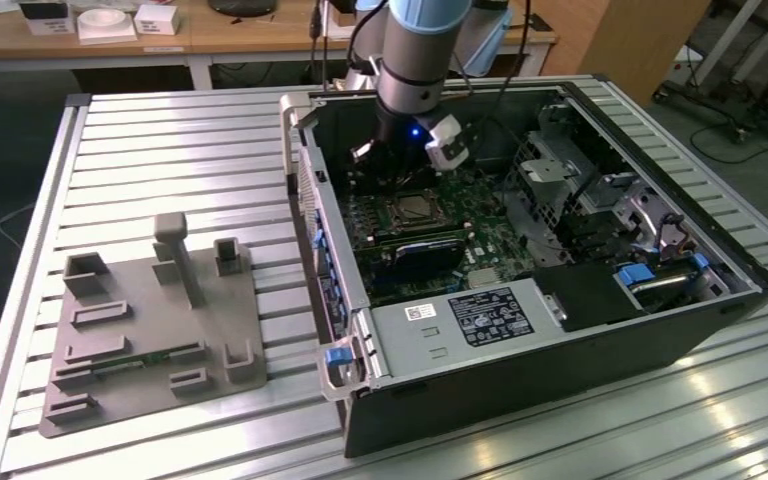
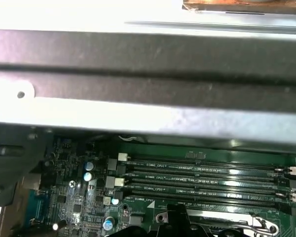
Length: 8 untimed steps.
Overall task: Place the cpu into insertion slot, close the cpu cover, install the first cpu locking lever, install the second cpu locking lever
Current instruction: 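Install the first cpu locking lever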
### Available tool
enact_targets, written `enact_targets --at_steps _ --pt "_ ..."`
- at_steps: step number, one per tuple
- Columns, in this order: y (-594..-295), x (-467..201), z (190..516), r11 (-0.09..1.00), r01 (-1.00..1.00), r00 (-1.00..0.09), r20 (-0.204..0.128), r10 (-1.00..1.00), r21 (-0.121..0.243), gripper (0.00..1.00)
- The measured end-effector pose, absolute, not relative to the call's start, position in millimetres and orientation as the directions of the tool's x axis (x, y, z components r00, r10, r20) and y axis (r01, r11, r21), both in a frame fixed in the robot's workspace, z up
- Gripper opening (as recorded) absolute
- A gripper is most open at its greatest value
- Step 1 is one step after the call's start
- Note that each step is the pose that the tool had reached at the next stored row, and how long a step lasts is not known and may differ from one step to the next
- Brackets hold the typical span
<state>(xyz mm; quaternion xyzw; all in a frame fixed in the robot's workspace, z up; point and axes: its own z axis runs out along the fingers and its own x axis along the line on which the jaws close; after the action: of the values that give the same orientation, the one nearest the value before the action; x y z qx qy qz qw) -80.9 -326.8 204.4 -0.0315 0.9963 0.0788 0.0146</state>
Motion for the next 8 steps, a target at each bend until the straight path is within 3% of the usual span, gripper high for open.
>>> enact_targets --at_steps 8 --pt "-325.5 -75.7 205.6 0.989 -0.065 -0.998 -0.033 -0.061 0.133 0.11"
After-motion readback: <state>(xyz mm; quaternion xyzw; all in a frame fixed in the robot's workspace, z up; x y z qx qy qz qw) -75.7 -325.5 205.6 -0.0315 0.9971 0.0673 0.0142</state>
